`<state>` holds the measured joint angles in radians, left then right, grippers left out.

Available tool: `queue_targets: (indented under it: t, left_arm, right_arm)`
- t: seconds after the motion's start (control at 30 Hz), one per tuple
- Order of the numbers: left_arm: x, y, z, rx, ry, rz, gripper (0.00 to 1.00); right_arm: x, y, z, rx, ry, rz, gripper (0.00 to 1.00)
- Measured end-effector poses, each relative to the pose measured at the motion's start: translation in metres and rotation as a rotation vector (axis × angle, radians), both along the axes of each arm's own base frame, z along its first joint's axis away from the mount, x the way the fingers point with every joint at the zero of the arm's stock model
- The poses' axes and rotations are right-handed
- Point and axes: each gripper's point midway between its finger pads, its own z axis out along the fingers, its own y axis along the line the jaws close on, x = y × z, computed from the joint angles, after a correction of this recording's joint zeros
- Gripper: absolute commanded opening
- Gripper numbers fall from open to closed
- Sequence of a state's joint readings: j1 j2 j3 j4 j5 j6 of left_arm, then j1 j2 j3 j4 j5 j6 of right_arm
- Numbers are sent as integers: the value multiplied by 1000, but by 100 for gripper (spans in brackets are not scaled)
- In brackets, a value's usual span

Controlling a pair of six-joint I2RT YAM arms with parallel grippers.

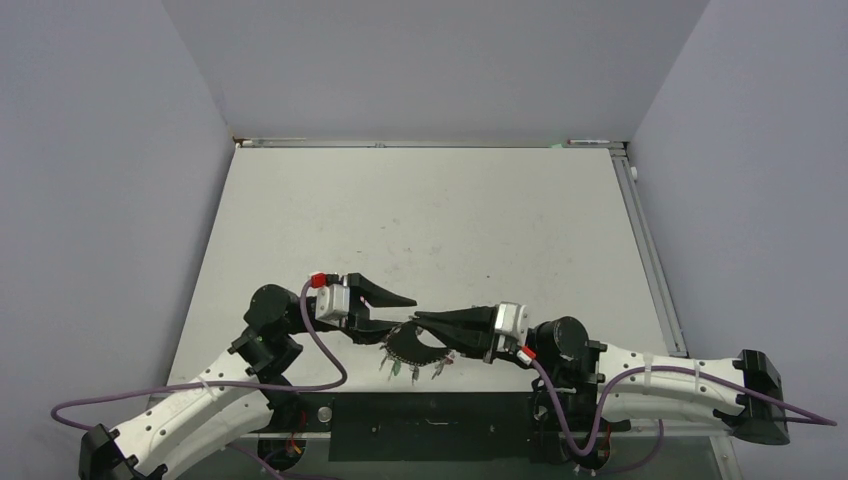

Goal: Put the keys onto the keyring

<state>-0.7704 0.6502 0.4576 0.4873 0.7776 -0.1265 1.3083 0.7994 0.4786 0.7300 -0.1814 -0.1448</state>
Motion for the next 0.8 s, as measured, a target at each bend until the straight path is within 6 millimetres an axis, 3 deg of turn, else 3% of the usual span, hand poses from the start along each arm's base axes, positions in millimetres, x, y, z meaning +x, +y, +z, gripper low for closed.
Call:
queue_targets:
  t: [0.3,0.6,0.8]
  left_arm:
    - [0,2,1,-1,-1,7,44]
    - [-10,12,20,-59,-105,13,43]
    - [-9,9,15,-40,-98,0,43]
  right_arm:
    - [-2,2,-2,-6,-1,11,5]
    - [0,-7,9,30,17,53,5]
    - [-9,-6,9,30,29,131,5]
